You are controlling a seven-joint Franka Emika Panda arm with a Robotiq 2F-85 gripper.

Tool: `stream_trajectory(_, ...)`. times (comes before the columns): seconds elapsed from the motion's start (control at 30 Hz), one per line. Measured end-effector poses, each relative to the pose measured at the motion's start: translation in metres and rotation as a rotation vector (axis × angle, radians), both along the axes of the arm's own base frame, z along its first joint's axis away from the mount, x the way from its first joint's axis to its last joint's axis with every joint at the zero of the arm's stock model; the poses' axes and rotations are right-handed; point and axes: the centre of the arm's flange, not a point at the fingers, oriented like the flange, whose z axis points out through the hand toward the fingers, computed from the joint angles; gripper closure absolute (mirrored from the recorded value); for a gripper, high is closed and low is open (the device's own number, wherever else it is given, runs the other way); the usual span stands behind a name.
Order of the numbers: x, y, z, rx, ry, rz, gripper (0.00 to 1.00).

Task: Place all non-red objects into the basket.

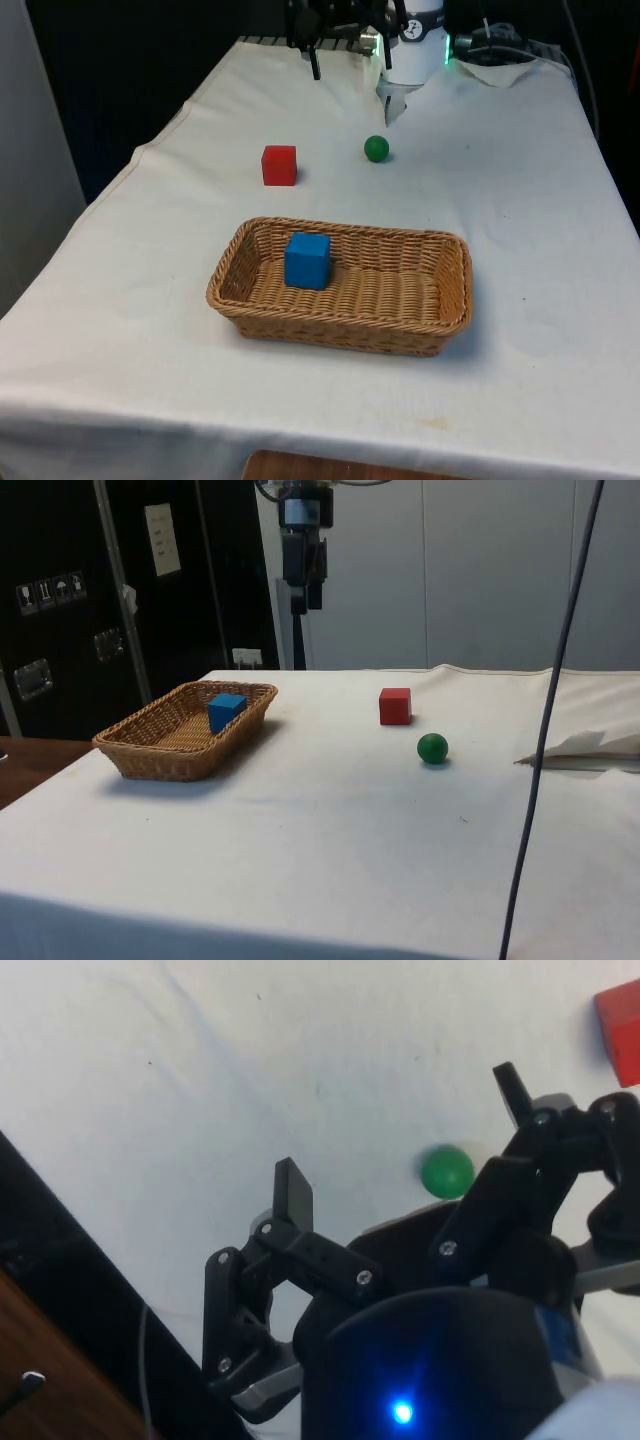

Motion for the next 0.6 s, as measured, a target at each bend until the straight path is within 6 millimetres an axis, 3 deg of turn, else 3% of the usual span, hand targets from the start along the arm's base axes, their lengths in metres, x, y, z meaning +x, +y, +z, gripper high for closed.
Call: stream_trajectory(0.6,-0.034,0.001,-0.004,-0.087,0.045,0.045,0.00)
